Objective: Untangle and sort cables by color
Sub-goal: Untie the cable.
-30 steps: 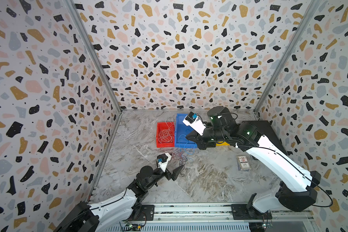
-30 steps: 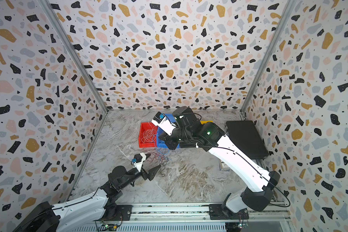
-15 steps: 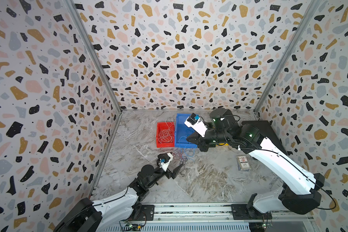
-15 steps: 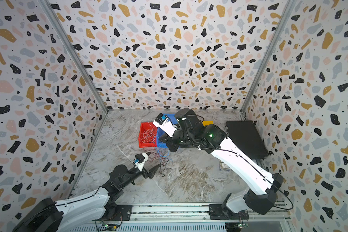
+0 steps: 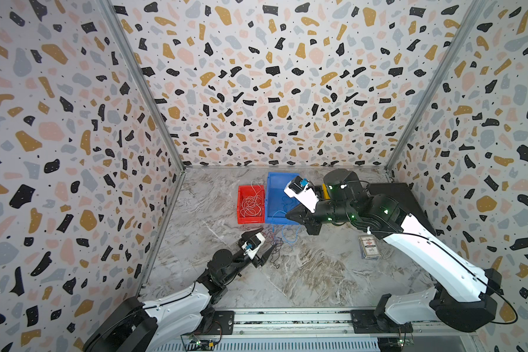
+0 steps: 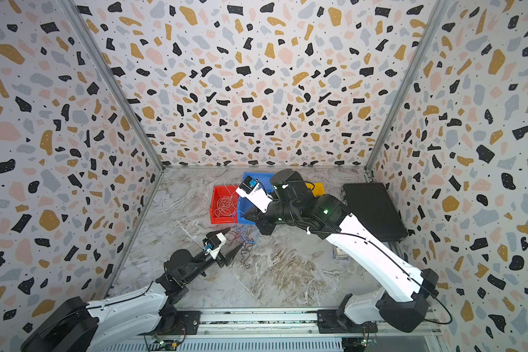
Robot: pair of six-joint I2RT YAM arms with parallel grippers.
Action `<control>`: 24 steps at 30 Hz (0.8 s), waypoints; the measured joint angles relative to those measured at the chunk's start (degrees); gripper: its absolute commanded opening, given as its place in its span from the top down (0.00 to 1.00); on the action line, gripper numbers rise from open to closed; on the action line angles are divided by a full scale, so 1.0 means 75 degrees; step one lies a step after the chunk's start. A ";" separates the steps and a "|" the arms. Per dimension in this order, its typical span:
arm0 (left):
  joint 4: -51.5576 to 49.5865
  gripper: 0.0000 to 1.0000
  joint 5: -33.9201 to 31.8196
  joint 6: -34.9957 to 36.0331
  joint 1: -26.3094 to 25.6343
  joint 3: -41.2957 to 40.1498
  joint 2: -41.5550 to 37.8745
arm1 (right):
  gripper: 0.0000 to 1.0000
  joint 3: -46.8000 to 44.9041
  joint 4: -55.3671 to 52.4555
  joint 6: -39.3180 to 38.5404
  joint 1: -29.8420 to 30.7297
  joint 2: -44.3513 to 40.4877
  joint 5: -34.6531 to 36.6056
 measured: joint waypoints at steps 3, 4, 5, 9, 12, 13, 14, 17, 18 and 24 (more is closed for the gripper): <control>-0.0201 0.26 0.0006 0.0035 0.0000 -0.0044 -0.0443 | 1.00 -0.0070 0.0029 -0.0003 0.0000 -0.0041 0.0020; -0.0230 0.26 -0.0032 0.0044 0.0000 -0.0105 -0.0635 | 1.00 -0.0087 0.0032 -0.0003 0.0000 -0.0058 0.0038; -0.0239 0.26 -0.0070 0.0050 0.0000 -0.0189 -0.0807 | 1.00 -0.0093 0.0032 -0.0003 0.0000 -0.0076 0.0047; -0.0463 0.32 -0.0189 0.0058 0.0000 -0.0289 -0.1000 | 1.00 -0.0093 0.0055 0.0006 0.0000 -0.0119 0.0032; -0.0653 0.32 -0.0213 0.0076 0.0003 -0.0280 -0.0927 | 1.00 -0.0119 0.0090 0.0029 0.0000 -0.0134 0.0009; -0.0650 0.32 -0.0198 0.0087 0.0003 -0.0280 -0.0851 | 1.00 -0.0166 0.0128 0.0032 0.0000 -0.0169 0.0009; -0.0650 0.32 -0.0160 0.0093 0.0003 -0.0280 -0.0766 | 1.00 -0.0221 0.0146 0.0035 0.0000 -0.0207 0.0009; -0.0641 0.30 0.0090 0.0108 0.0009 -0.0251 -0.0440 | 1.00 -0.0306 0.0163 0.0055 0.0000 -0.0289 0.0012; -0.0627 0.30 0.0195 0.0108 0.0009 -0.0227 -0.0329 | 1.00 -0.0309 0.0169 0.0058 0.0000 -0.0294 0.0012; -0.0382 0.30 0.0446 0.0163 0.0009 0.0029 0.0122 | 1.00 -0.0396 0.0286 0.0087 0.0000 -0.0303 0.0009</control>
